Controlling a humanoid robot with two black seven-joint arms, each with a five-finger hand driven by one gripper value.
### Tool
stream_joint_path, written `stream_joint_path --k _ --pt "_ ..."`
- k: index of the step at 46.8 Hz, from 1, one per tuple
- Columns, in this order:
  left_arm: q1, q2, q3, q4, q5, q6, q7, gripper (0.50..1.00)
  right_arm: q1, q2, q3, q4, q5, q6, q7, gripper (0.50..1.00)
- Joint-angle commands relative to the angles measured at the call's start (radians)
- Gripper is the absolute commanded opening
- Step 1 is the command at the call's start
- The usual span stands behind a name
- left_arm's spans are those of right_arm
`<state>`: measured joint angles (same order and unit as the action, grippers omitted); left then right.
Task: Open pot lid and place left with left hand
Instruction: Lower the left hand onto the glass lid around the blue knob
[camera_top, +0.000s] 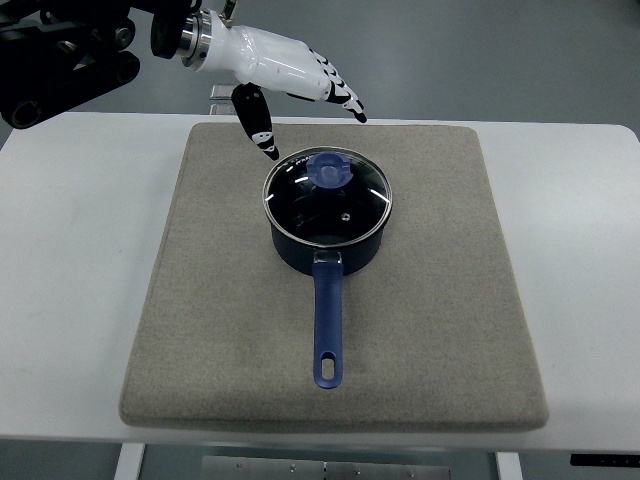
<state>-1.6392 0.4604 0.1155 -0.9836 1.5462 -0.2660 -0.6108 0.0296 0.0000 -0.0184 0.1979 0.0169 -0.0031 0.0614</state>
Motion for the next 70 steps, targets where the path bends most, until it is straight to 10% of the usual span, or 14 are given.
stream_joint_path --k 1,70 --pt "-0.001 -0.017 0.0 0.0 0.0 -0.005 0.0 0.988 0.0 0.0 0.0 0.0 0.0 0.0 0.0 0.917" --pt "0.009 -0.078 0.076 0.005 0.018 -0.09 0.0 0.986 0.0 0.0 0.0 0.0 0.0 0.0 0.0 0.917"
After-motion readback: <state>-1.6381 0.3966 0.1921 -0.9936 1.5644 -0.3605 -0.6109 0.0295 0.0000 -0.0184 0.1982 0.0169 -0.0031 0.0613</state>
